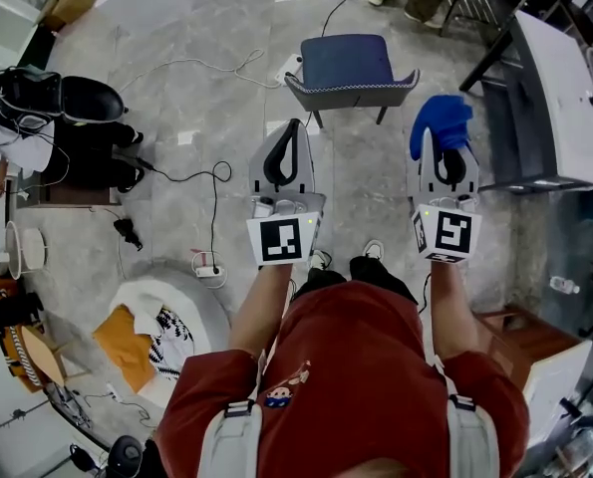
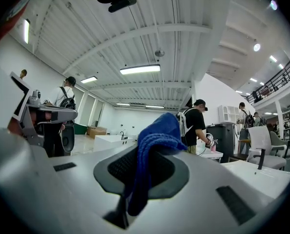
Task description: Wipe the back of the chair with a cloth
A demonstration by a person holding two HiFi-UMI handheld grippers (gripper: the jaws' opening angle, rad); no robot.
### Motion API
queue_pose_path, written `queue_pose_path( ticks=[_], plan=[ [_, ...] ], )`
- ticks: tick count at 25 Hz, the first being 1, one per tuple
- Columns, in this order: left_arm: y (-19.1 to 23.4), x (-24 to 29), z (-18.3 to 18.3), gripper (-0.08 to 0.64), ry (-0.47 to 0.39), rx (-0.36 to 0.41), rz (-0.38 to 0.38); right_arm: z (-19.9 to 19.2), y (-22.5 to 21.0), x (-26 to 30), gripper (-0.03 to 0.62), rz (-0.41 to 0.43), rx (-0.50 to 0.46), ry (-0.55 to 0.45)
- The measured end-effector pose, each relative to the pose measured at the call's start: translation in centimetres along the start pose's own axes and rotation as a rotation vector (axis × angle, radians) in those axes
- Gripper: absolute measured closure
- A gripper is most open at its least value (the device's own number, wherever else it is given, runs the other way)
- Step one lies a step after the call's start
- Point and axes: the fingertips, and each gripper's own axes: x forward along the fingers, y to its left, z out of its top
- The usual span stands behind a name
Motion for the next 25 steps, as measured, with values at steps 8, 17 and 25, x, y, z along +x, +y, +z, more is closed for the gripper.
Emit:
queue_pose_path(
  ticks=[8, 17, 25],
  plan=[
    [-3.8, 2.4, -1.9, 0.547, -0.016, 0.023, 0.033, -4.3, -3.6, 1.2, 0.535, 0.025, 0.005, 0.026],
    [-6.7, 4.4, -10.9, 0.547, -0.008, 0.029, 0.075, -14.1, -4.1, 4.2, 0.535, 0.086, 0.001, 0.037],
    [-7.5, 5.9, -23.2, 0.546, 0.019, -0.041, 0.033, -26.8, -1.3, 7.2, 0.537, 0.094, 0.033, 0.081]
  ],
)
